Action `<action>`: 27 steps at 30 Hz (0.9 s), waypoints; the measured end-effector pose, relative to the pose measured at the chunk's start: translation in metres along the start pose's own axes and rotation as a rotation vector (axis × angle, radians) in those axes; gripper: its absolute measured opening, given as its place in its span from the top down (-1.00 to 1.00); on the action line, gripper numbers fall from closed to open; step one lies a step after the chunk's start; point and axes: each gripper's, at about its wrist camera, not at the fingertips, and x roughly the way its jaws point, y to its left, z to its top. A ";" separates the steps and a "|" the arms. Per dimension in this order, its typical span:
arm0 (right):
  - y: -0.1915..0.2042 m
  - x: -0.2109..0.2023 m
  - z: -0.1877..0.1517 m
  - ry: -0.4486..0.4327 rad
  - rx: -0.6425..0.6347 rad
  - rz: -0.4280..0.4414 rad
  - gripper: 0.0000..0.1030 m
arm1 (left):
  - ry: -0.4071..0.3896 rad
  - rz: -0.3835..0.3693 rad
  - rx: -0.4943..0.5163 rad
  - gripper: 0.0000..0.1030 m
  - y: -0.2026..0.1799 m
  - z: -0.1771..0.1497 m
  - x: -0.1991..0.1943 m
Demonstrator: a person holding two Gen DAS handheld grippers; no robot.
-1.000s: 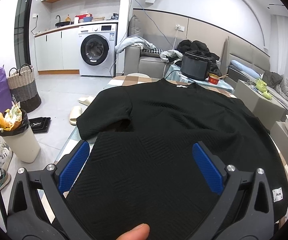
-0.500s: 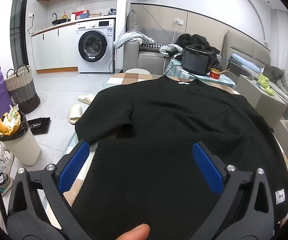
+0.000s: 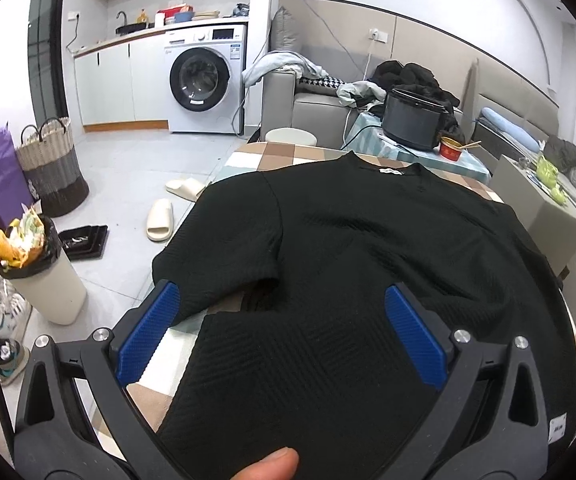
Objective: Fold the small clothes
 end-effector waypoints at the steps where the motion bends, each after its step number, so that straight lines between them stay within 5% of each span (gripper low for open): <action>1: -0.011 0.009 0.006 0.009 0.065 0.007 -0.68 | 0.001 -0.002 -0.002 -0.99 0.001 0.001 0.005; 10: -0.077 0.066 0.041 0.101 0.423 0.033 -0.46 | 0.025 -0.002 -0.011 -0.99 -0.008 0.009 0.040; 19: -0.097 0.081 0.065 0.075 0.462 -0.028 -0.41 | 0.037 0.002 -0.012 -0.99 -0.008 0.013 0.059; 21: -0.095 0.085 0.070 0.075 0.446 -0.067 -0.25 | 0.034 0.004 -0.004 -0.99 -0.008 0.013 0.060; 25: -0.092 0.095 0.077 0.067 0.420 -0.184 0.58 | 0.042 -0.009 -0.020 -0.99 -0.011 0.011 0.062; 27: -0.089 0.096 0.078 0.054 0.401 -0.211 0.81 | 0.038 -0.017 -0.024 -0.99 -0.011 0.011 0.061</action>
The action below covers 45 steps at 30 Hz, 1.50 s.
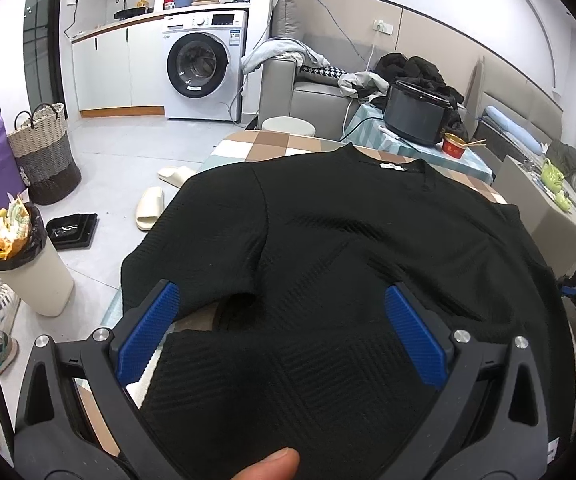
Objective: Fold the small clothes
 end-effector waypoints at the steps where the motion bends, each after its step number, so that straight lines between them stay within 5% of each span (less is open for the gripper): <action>1: 0.003 -0.002 0.000 -0.012 -0.019 0.003 0.87 | -0.003 -0.001 0.000 -0.99 0.000 -0.001 -0.001; 8: 0.049 -0.042 0.002 -0.190 -0.235 0.042 0.90 | 0.006 -0.006 0.005 -0.99 0.005 -0.007 -0.002; 13: 0.123 -0.066 -0.018 -0.267 -0.528 0.292 0.90 | -0.013 -0.016 -0.004 -0.99 0.009 -0.002 -0.008; 17: 0.167 -0.059 -0.085 -0.025 -0.961 0.499 0.90 | -0.023 -0.006 -0.007 -0.99 0.011 -0.003 -0.015; 22: 0.166 -0.019 -0.139 0.242 -1.147 0.327 0.88 | -0.013 -0.007 -0.012 -0.99 0.014 -0.007 -0.016; 27: 0.149 -0.020 -0.126 0.215 -1.107 0.238 0.48 | 0.004 -0.002 -0.004 -0.99 0.012 -0.010 -0.014; 32: 0.123 -0.033 -0.112 0.141 -1.090 0.092 -0.13 | 0.004 -0.008 -0.006 -0.99 0.010 -0.008 -0.012; 36: 0.103 -0.019 -0.120 0.189 -1.081 0.055 -0.16 | 0.014 -0.013 0.005 -0.99 0.005 -0.006 -0.009; 42: 0.109 -0.005 -0.114 0.126 -1.032 0.075 -0.12 | 0.022 -0.005 -0.008 -0.99 0.005 -0.005 -0.007; 43: 0.116 -0.001 -0.117 0.120 -1.054 0.070 -0.08 | 0.026 0.006 -0.017 -0.99 0.007 -0.005 -0.007; 45: 0.123 0.003 -0.119 0.115 -1.069 0.059 0.30 | 0.039 0.027 -0.044 -0.99 0.016 -0.005 -0.004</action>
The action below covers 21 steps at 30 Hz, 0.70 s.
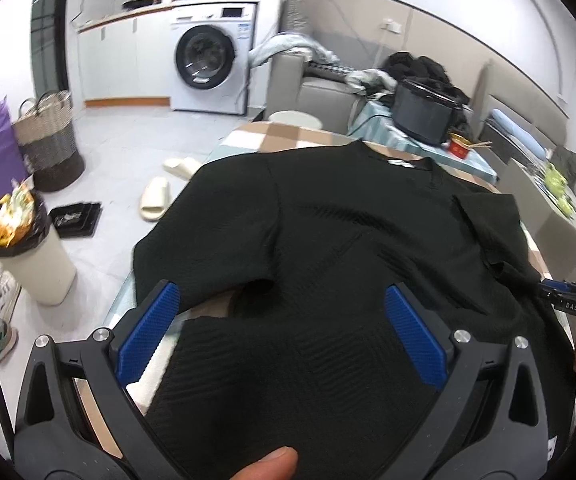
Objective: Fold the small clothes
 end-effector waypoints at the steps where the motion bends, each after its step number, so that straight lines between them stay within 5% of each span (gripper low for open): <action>1: 0.001 0.004 0.002 0.029 0.000 -0.032 0.76 | 0.007 0.011 -0.018 -0.99 0.006 0.000 0.001; 6: -0.034 -0.009 -0.004 0.038 0.161 -0.188 0.76 | 0.058 0.041 -0.161 -0.99 0.059 -0.002 0.009; 9: -0.043 -0.016 -0.011 0.062 0.205 -0.089 0.63 | 0.071 0.055 -0.238 -0.98 0.100 -0.008 0.011; 14: -0.046 -0.044 -0.015 -0.013 0.259 -0.156 -0.02 | 0.055 0.109 -0.295 -0.98 0.146 -0.010 0.009; 21: -0.031 -0.053 -0.007 -0.058 0.285 -0.070 -0.03 | 0.084 0.048 -0.408 -0.98 0.182 -0.006 0.032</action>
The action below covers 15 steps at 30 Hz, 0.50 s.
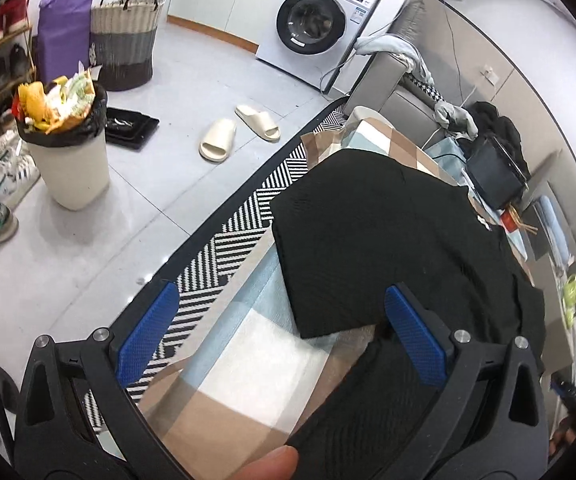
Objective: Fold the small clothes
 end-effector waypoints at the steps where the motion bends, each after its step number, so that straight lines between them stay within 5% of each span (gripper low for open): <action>1: 0.003 0.000 -0.001 0.001 -0.002 0.008 -0.03 | 0.011 -0.007 -0.002 -0.93 -0.002 0.001 0.005; 7: 0.009 -0.004 -0.008 0.001 -0.006 0.017 -0.03 | 0.107 -0.114 -0.042 -0.31 -0.011 -0.013 0.010; 15: 0.016 0.006 -0.014 0.026 -0.019 0.042 -0.03 | 0.192 -0.253 -0.134 -0.29 -0.024 -0.035 0.023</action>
